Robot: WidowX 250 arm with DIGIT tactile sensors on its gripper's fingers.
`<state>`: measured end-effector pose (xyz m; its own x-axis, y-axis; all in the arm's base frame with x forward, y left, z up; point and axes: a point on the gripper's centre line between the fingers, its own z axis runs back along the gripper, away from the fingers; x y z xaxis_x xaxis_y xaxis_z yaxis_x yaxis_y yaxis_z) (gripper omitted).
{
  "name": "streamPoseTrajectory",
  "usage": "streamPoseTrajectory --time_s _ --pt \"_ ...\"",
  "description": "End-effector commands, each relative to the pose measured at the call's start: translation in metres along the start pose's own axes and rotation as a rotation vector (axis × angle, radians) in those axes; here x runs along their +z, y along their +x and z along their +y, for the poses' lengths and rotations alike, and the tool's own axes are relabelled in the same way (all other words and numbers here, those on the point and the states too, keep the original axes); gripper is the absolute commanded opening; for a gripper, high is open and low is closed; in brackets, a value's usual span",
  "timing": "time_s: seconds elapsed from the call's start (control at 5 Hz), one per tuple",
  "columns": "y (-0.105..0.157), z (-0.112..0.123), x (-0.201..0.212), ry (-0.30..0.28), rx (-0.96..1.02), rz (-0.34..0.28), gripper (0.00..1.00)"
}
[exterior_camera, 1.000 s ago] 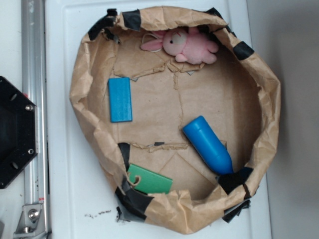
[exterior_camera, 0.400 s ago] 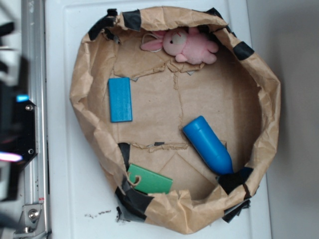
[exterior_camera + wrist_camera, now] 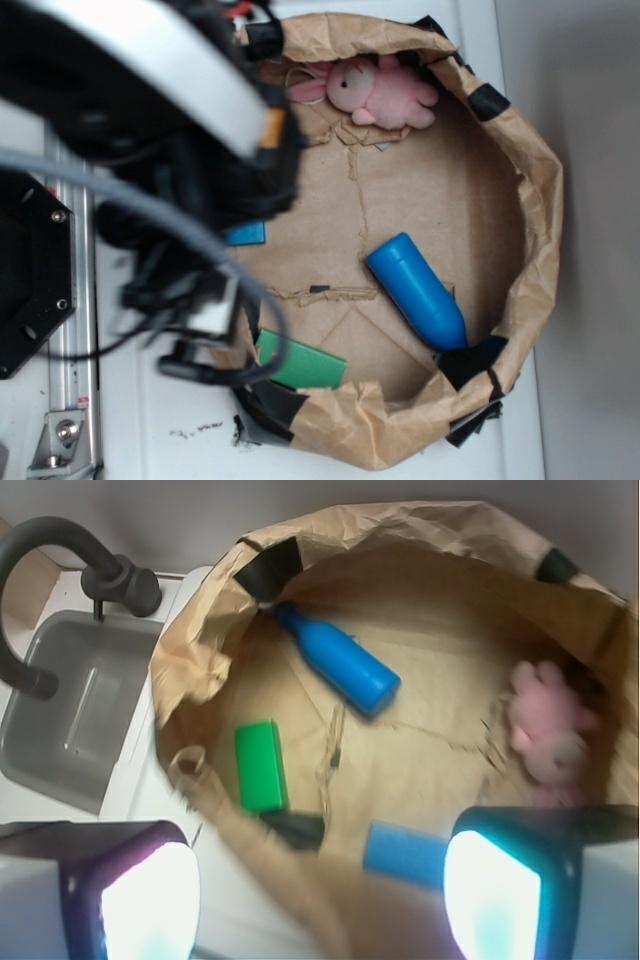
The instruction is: Grab the green block.
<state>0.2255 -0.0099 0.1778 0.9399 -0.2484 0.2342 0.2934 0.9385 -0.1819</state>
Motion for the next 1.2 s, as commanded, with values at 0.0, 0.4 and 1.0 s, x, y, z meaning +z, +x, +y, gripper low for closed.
streamPoseTrajectory --time_s 0.0,0.4,1.0 --pt "0.036 0.017 -0.062 -0.043 0.057 0.079 1.00" --pt "0.044 -0.003 -0.101 -0.003 -0.019 0.175 1.00" --pt "0.022 -0.048 -0.110 0.027 -0.144 0.186 1.00"
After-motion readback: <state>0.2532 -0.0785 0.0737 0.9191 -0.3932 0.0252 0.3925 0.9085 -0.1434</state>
